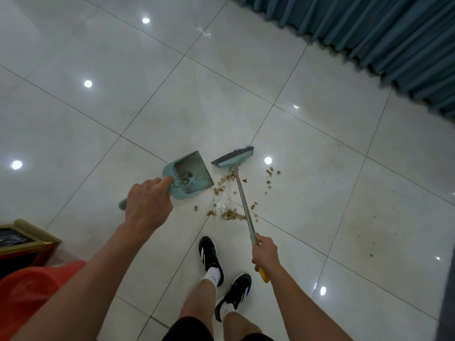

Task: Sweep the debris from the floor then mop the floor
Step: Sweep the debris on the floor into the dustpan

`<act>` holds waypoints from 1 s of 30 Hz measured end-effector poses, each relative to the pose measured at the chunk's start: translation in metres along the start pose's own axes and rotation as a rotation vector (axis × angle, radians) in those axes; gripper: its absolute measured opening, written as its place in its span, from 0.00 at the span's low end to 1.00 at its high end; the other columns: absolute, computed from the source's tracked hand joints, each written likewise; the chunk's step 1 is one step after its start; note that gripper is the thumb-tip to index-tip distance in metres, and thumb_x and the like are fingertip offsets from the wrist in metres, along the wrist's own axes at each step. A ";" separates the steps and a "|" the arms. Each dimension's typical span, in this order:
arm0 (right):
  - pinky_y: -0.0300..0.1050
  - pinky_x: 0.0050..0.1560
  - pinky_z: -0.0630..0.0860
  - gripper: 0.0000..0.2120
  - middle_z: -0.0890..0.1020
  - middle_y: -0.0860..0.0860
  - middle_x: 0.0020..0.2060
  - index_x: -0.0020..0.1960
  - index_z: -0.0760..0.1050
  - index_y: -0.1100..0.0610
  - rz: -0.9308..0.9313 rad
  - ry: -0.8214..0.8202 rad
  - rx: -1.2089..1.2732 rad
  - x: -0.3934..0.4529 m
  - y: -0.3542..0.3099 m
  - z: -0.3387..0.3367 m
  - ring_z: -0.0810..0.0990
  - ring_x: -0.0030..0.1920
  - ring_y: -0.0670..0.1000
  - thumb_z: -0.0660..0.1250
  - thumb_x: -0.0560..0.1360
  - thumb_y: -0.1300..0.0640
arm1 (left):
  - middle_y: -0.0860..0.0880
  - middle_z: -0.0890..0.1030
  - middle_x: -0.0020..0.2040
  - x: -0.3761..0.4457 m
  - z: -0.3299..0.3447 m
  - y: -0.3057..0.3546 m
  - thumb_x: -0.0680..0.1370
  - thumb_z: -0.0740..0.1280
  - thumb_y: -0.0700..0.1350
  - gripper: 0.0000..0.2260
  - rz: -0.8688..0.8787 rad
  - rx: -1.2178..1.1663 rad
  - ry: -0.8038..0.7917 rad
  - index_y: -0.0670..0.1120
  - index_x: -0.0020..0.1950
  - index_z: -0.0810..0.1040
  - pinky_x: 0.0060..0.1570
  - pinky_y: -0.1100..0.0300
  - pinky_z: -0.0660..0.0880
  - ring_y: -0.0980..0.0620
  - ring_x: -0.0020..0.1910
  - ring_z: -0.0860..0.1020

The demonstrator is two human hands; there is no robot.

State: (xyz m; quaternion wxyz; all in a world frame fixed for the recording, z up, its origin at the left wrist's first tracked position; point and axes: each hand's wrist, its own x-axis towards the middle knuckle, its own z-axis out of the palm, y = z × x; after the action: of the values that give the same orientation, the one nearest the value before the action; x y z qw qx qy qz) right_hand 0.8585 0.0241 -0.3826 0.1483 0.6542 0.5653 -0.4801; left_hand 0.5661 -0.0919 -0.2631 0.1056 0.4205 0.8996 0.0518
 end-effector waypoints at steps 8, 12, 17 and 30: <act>0.42 0.39 0.75 0.23 0.80 0.57 0.56 0.75 0.68 0.55 0.059 -0.056 0.082 -0.046 0.083 -0.017 0.78 0.42 0.54 0.57 0.80 0.64 | 0.46 0.80 0.34 -0.061 -0.008 0.034 0.73 0.69 0.38 0.06 0.041 0.053 0.024 0.44 0.50 0.79 0.32 0.54 0.72 0.47 0.29 0.70; 0.40 0.27 0.70 0.20 0.78 0.53 0.45 0.72 0.72 0.55 0.044 -0.036 0.169 -0.066 0.109 -0.036 0.74 0.34 0.51 0.62 0.81 0.57 | 0.47 0.79 0.34 -0.089 -0.013 0.050 0.73 0.70 0.37 0.08 0.051 0.078 0.039 0.45 0.51 0.79 0.31 0.55 0.71 0.48 0.28 0.70; 0.40 0.24 0.72 0.18 0.82 0.56 0.37 0.69 0.75 0.55 -0.029 0.007 0.236 -0.078 0.108 -0.063 0.75 0.27 0.51 0.65 0.80 0.54 | 0.50 0.76 0.32 -0.105 -0.020 0.066 0.73 0.67 0.38 0.07 0.059 0.112 0.041 0.47 0.49 0.77 0.31 0.56 0.70 0.49 0.27 0.71; 0.44 0.30 0.71 0.06 0.79 0.58 0.37 0.53 0.72 0.62 0.026 -0.150 0.317 -0.081 0.058 -0.087 0.75 0.27 0.52 0.64 0.76 0.64 | 0.50 0.79 0.35 -0.064 -0.041 0.097 0.73 0.67 0.39 0.08 0.148 0.100 0.047 0.47 0.51 0.77 0.33 0.56 0.67 0.50 0.30 0.71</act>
State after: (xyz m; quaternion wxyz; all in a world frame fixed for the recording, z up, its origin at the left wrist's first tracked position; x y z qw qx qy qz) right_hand 0.9581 0.0218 -0.2955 0.0910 0.6390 0.4615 -0.6086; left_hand 0.6685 -0.0788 -0.1964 0.0592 0.4895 0.8697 0.0243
